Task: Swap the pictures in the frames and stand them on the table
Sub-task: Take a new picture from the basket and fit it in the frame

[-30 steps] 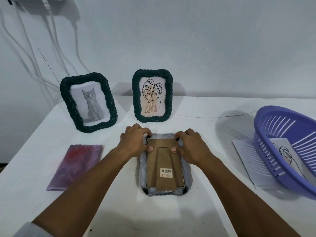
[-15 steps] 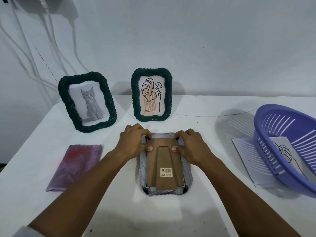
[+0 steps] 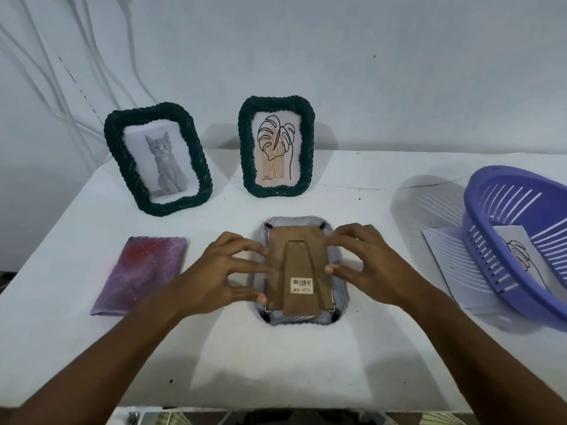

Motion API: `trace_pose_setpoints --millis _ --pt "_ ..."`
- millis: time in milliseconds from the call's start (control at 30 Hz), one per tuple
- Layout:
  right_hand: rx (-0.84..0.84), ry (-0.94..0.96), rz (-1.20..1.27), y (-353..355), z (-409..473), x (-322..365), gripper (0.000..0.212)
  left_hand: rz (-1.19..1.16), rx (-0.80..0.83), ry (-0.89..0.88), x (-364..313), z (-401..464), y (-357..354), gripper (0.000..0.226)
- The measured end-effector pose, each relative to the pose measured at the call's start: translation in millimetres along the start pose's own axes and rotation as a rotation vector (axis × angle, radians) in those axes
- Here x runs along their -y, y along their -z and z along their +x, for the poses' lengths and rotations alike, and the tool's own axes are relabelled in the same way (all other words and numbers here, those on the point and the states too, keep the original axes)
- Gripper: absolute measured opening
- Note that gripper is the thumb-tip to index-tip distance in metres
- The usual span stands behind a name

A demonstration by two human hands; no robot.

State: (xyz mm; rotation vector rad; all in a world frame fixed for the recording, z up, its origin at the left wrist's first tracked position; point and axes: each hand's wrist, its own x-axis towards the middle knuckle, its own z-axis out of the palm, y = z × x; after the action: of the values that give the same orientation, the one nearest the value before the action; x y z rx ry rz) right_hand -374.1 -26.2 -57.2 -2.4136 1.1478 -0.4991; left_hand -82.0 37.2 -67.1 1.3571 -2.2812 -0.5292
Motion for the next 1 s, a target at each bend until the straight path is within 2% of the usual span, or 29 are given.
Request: trace_pose_setpoints --millis 167,300,567,833,1000 --pt "0.148 0.249 -0.109 -6 -28 -4 0.041 0.085 0.049 -0.067 -5 -18 -7 0.046" --pt "0.14 0.344 -0.187 -8 -28 -7 0.033 0.099 0.045 -0.085 -6 -19 -11 0.042" --pt "0.194 0.458 -0.336 1 -21 -6 0.032 0.192 -0.001 -0.114 -8 -13 -12 0.035" --pt "0.33 0.562 -0.378 9 -5 -2 0.028 0.308 0.027 -0.145 -14 -10 -6 0.036" --pt "0.295 0.621 -0.379 9 -6 0 0.024 0.3 0.005 -0.167 -16 -12 -8 0.033"
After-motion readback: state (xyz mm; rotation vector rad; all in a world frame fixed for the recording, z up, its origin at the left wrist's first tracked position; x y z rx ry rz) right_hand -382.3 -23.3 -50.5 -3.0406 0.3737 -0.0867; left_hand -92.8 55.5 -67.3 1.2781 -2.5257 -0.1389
